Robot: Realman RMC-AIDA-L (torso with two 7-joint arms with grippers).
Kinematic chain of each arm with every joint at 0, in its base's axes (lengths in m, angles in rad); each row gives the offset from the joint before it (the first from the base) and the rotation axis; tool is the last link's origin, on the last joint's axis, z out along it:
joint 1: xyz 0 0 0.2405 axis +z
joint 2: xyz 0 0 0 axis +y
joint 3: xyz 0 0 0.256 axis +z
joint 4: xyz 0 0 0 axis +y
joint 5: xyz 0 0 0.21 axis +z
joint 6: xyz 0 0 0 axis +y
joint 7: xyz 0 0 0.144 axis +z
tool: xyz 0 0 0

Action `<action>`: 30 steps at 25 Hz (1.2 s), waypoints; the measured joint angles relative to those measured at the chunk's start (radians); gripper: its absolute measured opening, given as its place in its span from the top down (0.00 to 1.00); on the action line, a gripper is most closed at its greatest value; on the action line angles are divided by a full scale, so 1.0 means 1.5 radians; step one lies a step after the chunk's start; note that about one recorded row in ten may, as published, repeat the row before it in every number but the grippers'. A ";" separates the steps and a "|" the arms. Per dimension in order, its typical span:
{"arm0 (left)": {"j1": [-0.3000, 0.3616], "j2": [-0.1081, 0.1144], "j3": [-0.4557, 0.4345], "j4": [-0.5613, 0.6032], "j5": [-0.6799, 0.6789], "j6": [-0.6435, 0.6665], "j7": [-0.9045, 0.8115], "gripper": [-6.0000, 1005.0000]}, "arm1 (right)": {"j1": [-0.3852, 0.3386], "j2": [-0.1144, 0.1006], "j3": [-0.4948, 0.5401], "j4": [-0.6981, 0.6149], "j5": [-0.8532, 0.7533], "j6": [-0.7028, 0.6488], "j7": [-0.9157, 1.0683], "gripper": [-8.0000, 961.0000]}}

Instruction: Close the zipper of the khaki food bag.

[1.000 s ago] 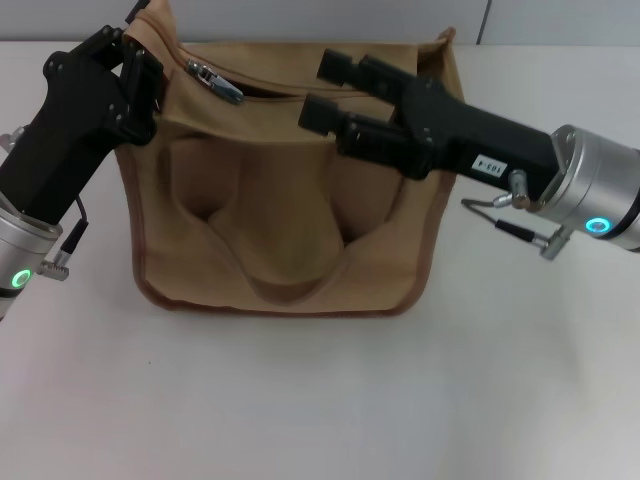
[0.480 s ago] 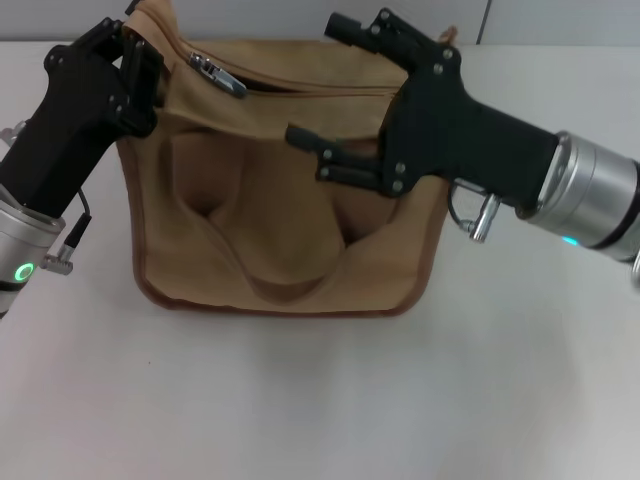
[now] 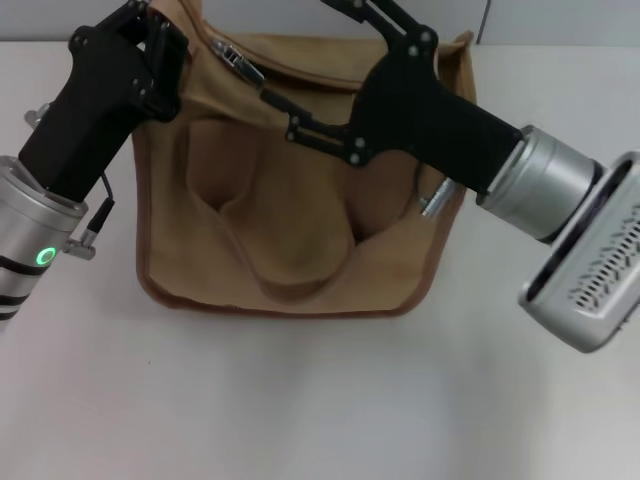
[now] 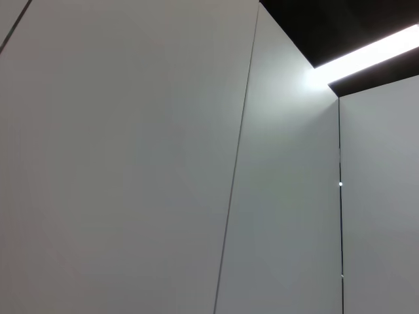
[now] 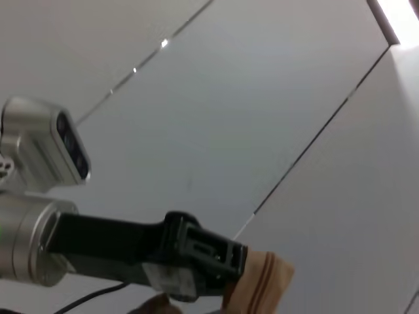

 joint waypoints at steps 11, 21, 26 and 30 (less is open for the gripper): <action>-0.011 0.000 0.000 -0.001 0.000 -0.002 0.002 0.96 | 0.006 0.000 -0.022 -0.015 0.018 0.034 -0.004 0.13; -0.015 0.000 0.000 -0.009 0.000 -0.006 0.018 0.95 | -0.021 0.000 -0.043 -0.039 0.021 -0.002 0.006 0.13; -0.012 0.000 0.000 -0.010 -0.002 -0.003 0.019 0.95 | -0.038 0.000 -0.027 -0.028 0.030 -0.073 0.145 0.13; -0.011 0.000 0.000 -0.010 -0.002 -0.002 0.020 0.95 | -0.033 -0.012 0.013 -0.010 0.017 -0.107 0.377 0.13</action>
